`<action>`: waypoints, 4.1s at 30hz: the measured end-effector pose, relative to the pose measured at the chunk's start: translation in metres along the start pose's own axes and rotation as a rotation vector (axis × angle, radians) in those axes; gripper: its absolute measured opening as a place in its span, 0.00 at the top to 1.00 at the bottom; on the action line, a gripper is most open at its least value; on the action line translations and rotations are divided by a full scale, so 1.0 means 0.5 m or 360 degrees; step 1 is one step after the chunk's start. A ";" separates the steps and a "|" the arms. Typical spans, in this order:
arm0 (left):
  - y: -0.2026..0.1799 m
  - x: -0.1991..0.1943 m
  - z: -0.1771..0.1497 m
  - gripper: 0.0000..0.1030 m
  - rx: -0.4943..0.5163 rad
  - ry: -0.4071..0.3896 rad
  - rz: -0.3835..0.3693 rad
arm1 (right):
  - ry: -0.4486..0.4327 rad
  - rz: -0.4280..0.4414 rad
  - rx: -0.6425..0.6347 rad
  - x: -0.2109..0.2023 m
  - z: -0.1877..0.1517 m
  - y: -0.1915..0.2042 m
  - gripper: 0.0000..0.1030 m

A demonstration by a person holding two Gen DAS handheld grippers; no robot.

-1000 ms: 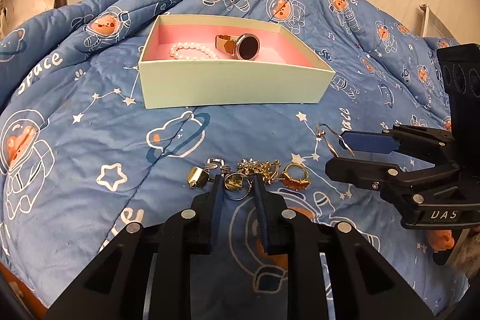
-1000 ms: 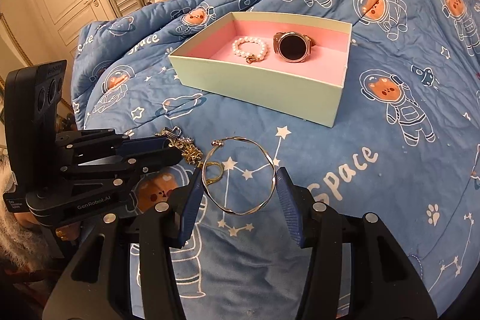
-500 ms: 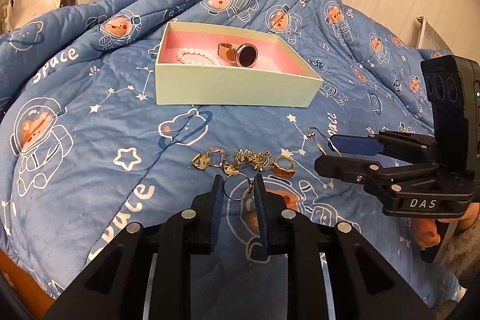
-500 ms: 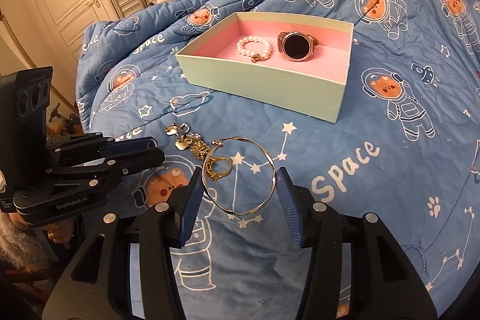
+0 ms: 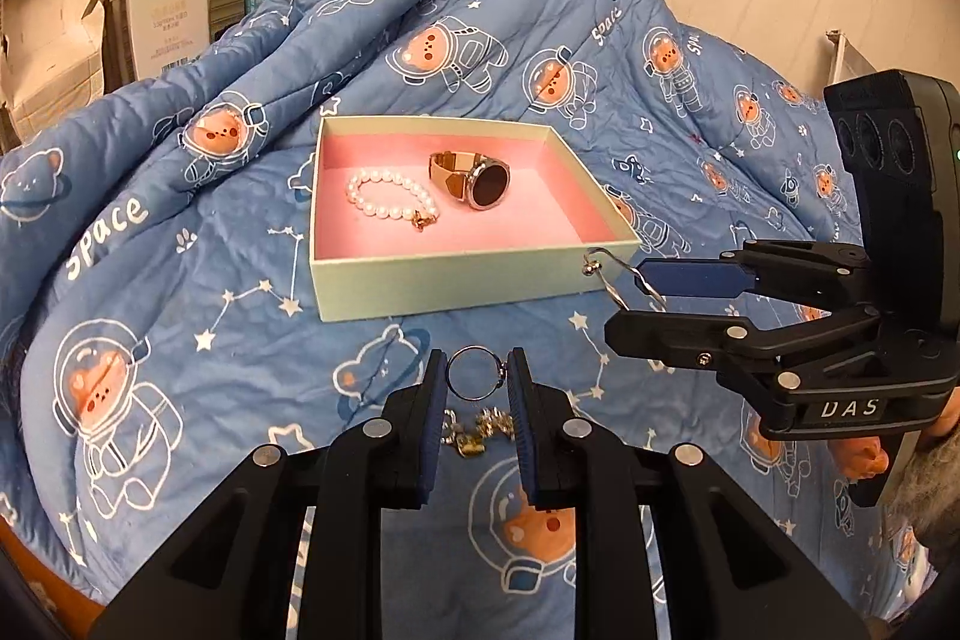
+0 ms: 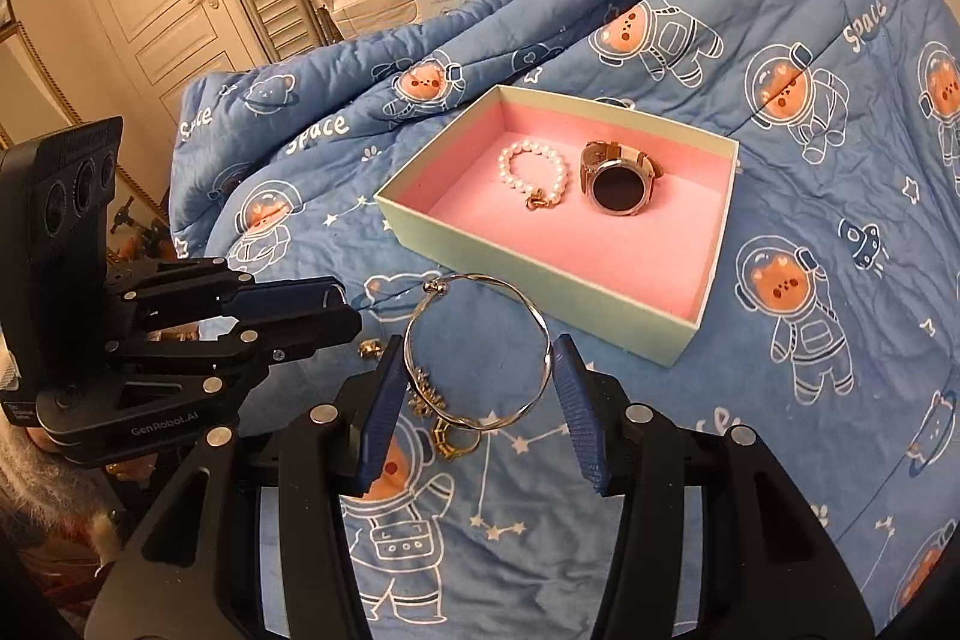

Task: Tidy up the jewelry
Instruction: 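Lower the bangle into the box and open the right tool while the left tool releases the ring, then move both open tools back to the remaining gold pieces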

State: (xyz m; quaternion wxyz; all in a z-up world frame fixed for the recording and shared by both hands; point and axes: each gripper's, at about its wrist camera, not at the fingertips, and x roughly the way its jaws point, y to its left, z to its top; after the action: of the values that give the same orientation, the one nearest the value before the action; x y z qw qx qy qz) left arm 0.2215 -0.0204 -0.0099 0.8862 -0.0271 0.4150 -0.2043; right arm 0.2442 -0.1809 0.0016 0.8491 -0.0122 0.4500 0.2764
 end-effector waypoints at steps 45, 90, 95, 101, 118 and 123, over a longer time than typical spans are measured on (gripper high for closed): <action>0.027 0.264 0.178 0.81 0.0332 0.0606 -0.0008 | 0.0637 -0.0115 -0.0457 0.261 0.155 -0.106 0.52; 0.062 0.010 -0.062 0.07 -0.0027 0.0121 0.0066 | 0.0125 0.0049 -0.0190 0.046 -0.057 0.004 0.38; 0.047 -0.002 -0.100 0.07 0.0010 0.0064 0.0087 | 0.0150 0.0038 -0.0219 0.064 -0.104 0.028 0.38; 0.033 0.006 -0.128 0.20 0.0023 0.0056 0.0136 | 0.0149 0.0020 -0.0182 0.080 -0.132 0.038 0.38; 0.030 0.052 -0.118 0.68 0.0161 0.0057 0.0220 | 0.0100 -0.0040 -0.0155 0.098 -0.139 0.040 0.56; 0.015 0.067 -0.108 0.74 0.0257 0.0068 0.0216 | 0.0093 -0.0039 -0.0152 0.103 -0.135 0.039 0.63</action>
State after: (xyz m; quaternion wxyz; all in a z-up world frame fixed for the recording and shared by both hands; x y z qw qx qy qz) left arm 0.2029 -0.0200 -0.0711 0.8882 0.0769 0.4169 -0.1773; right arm 0.2067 -0.1588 -0.0739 0.8374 -0.0663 0.4606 0.2867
